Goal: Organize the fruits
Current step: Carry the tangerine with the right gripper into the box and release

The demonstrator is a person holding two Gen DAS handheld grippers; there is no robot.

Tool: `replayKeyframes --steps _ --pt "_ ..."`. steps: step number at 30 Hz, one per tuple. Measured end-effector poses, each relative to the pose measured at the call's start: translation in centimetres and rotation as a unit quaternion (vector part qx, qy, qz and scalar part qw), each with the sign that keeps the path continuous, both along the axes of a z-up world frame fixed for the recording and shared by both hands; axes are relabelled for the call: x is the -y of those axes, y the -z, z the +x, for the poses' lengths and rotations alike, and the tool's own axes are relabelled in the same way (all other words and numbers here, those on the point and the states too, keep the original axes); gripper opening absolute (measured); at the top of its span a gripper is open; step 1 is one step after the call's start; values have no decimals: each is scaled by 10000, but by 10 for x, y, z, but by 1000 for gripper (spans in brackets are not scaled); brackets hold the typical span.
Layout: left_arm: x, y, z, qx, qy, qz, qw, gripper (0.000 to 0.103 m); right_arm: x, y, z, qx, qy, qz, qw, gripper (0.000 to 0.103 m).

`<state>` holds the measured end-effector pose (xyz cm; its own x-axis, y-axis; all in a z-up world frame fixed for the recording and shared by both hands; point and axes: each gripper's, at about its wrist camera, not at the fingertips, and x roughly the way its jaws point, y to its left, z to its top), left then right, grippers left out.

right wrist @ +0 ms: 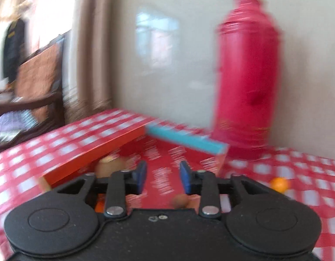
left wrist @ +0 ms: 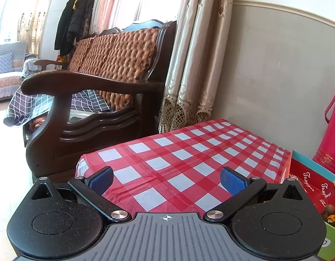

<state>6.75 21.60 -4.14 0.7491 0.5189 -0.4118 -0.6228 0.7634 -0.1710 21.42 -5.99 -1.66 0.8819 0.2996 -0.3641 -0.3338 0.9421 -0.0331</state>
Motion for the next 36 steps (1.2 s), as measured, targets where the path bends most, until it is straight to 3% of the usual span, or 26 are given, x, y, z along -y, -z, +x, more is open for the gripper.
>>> replayKeyframes --steps 1,2,3,6,8,11,14,16,22,25,30,36 --pt "0 0 0 0 15 0 10000 103 12 -2 5 30 247 37 9997 62" --pt "1 0 0 9 34 7 10000 103 29 -2 15 -24 663 76 9978 73" --pt "1 -1 1 14 55 23 10000 103 46 0 23 -120 972 211 9950 74" --pt "4 -1 3 31 121 -5 9999 103 94 10 51 -693 1597 825 9813 47" --pt "5 -2 5 34 183 -47 9998 103 114 19 71 -1149 1861 1059 9700 46" --pt "9 -2 9 26 278 -86 9996 103 124 31 86 -1343 2051 1019 9641 44" --pt "12 -2 11 0 346 -57 9994 103 118 35 96 -1412 1936 953 9662 39" --pt "12 -2 11 -15 355 -48 9994 103 110 37 100 -1387 1970 632 9685 24" --pt "6 -1 9 -3 264 -130 9996 103 107 42 102 -1379 1975 477 9694 21" --pt "3 0 8 7 216 -193 9996 103 104 39 93 -1171 1905 488 9735 21" --pt "3 0 7 6 202 -185 9996 103 73 7 49 -692 986 705 9902 22" --pt "9 -2 7 -46 359 6 9993 103 19 2 6 -725 -112 595 9955 22"
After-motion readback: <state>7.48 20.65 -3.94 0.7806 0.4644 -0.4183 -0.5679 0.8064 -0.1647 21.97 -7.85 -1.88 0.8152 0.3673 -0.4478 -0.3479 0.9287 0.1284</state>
